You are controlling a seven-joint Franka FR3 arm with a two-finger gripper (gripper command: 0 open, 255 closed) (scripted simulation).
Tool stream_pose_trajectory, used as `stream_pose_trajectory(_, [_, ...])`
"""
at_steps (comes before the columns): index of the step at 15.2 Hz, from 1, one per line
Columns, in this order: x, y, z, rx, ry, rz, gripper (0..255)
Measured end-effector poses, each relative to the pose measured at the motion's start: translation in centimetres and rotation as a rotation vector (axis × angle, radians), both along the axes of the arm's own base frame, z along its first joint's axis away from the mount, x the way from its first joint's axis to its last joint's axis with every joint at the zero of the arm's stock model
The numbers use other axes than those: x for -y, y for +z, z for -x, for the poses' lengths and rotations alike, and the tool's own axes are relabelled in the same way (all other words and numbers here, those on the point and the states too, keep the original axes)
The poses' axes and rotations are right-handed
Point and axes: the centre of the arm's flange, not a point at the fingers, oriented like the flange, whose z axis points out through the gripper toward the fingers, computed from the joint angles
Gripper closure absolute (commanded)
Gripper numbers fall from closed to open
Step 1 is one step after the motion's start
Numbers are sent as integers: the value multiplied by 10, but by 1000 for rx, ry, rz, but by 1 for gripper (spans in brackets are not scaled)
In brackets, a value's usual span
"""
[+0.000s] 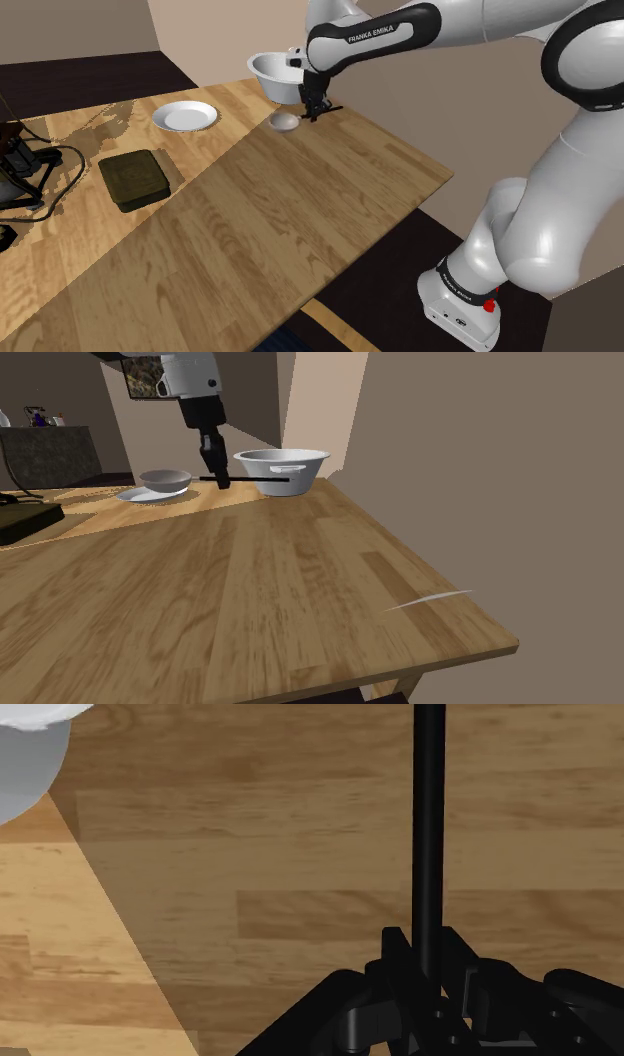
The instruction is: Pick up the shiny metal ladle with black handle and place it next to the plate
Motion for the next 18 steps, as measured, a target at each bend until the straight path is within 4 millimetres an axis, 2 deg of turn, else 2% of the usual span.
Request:
stream_pose_trajectory(13, [-125,2,-123,0,0,0,255])
stream_pose_trajectory(15, [-135,2,-138,0,0,0,255])
stream_pose_trajectory(18, [-142,-8,-143,0,0,-1,255])
